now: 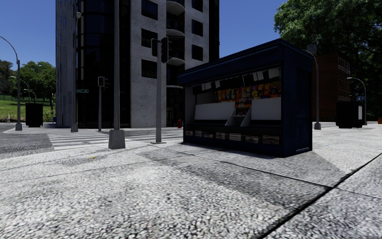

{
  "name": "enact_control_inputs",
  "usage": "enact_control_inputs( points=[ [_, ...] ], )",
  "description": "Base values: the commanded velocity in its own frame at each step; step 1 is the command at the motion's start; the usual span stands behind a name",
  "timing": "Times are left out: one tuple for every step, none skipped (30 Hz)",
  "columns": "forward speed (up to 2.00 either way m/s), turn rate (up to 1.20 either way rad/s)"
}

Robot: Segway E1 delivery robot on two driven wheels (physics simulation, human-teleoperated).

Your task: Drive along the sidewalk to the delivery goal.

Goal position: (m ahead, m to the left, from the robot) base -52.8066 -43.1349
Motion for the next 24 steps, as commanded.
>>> enact_control_inputs(
  points=[
    [0.00,0.00],
    [0.00,0.00],
    [0.00,0.00],
    [0.00,0.00],
    [0.00,0.00],
    [0.00,0.00],
    [0.00,0.00],
    [0.00,0.00],
    [0.00,0.00],
    [0.00,0.00],
    [0.00,0.00],
    [0.00,0.00],
    [0.00,0.00],
    [0.00,0.00],
    [0.00,0.00],
    [0.00,0.00],
    [0.00,0.00],
    [0.00,0.00],
    [0.00,0.00],
    [0.00,0.00],
    [0.00,0.00],
    [0.00,0.00],
    [0.00,0.00],
    [0.00,0.00]
  ],
)
